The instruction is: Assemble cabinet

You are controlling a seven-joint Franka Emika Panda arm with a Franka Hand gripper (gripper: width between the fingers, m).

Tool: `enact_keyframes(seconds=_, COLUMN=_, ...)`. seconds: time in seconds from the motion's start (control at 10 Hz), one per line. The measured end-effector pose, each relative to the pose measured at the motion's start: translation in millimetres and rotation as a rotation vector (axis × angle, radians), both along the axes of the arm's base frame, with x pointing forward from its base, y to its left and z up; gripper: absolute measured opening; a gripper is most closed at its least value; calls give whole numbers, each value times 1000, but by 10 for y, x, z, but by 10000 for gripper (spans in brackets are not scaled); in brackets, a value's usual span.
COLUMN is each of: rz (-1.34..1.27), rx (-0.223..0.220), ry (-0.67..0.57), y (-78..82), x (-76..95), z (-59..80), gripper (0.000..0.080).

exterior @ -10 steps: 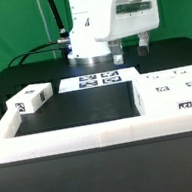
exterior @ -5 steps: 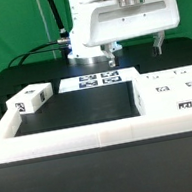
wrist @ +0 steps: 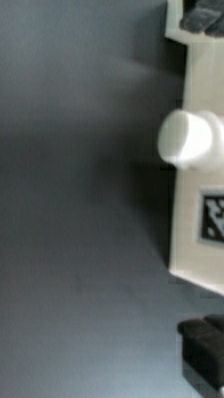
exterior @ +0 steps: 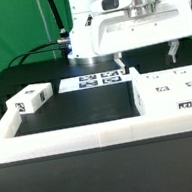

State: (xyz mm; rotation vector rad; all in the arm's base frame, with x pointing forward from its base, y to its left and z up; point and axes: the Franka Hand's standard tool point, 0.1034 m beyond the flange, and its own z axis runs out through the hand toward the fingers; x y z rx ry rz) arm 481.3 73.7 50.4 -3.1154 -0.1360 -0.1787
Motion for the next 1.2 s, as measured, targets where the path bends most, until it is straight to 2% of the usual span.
enact_keyframes(seconds=0.3, rz=-50, rx=14, ry=0, y=97, x=-35, z=-152, gripper=797)
enact_keyframes(seconds=0.9, rz=-32, rx=14, ry=-4, y=118, x=-30, z=-168, gripper=797)
enact_keyframes(seconds=1.0, rz=-29, rx=16, ry=-1, y=171, x=-34, z=-273, gripper=797)
enact_keyframes(seconds=1.2, rz=-20, rx=13, ry=6, y=164, x=42, z=-402, gripper=797)
